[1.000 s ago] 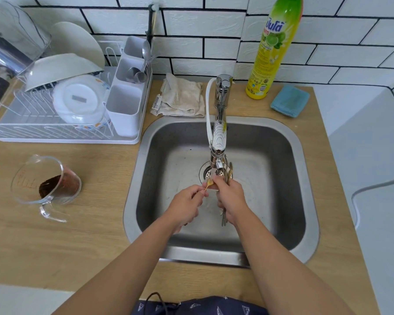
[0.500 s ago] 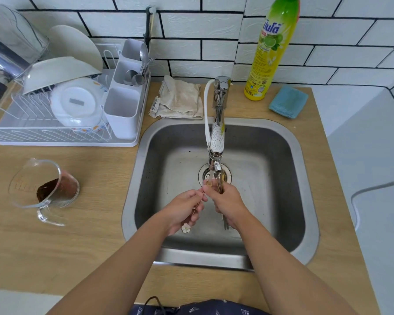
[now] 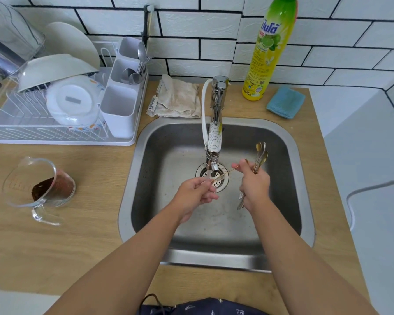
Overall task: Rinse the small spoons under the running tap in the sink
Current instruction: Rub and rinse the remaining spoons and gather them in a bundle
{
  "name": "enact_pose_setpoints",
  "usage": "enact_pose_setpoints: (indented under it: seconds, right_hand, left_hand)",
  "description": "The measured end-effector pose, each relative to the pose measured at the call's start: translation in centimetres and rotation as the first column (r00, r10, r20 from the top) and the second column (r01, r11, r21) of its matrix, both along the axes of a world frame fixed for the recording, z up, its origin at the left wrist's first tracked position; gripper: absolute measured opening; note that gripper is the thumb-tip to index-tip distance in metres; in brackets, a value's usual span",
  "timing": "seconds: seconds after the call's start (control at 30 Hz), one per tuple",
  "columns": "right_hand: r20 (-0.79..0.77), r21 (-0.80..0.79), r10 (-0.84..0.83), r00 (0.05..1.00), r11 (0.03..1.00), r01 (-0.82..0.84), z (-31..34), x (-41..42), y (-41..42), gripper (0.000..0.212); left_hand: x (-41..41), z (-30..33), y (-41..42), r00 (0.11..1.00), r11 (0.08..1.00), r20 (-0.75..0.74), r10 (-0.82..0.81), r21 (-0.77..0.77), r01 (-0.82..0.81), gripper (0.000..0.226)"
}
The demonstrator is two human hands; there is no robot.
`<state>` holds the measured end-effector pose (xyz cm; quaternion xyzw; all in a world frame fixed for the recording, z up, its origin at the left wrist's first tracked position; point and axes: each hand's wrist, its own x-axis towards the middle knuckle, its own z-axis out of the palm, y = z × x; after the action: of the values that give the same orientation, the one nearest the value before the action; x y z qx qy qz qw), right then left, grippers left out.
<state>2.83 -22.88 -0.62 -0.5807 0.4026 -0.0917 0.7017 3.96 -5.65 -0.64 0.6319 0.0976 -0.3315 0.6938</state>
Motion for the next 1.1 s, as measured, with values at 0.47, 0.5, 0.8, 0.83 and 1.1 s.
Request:
enact_pose_setpoints:
  seconds: [0.47, 0.5, 0.8, 0.83, 1.1]
  right_hand:
    - [-0.049, 0.064, -0.136, 0.989, 0.988, 0.139, -0.3, -2.0, 0.7, 0.014]
    - [-0.041, 0.072, -0.138, 0.990, 0.987, 0.141, -0.3, -2.1, 0.7, 0.016]
    - [0.012, 0.099, 0.019, 1.000, 0.995, -0.020, -1.1, -3.5, 0.6, 0.017]
    - [0.013, 0.084, -0.004, 1.000, 0.996, 0.003, -1.2, -3.4, 0.5, 0.013]
    - [-0.104, 0.181, -0.217, 0.971, 0.955, 0.233, -0.6, -2.1, 0.9, 0.024]
  left_hand:
    - [-1.5, -0.5, -2.1, 0.972, 0.971, -0.041, 0.231, -0.051, -0.233, 0.014]
    - [-1.6, -0.5, -2.0, 0.975, 0.974, -0.052, 0.218, -0.048, -0.221, 0.014]
    - [0.0, -0.1, -0.8, 0.896, 0.950, -0.348, 0.275, -0.046, -0.309, 0.028]
    - [0.1, 0.1, -0.8, 0.907, 0.951, -0.341, 0.247, -0.091, -0.294, 0.027]
    - [0.5, 0.9, -1.5, 0.995, 0.983, 0.094, -0.027, 0.184, 0.009, 0.024]
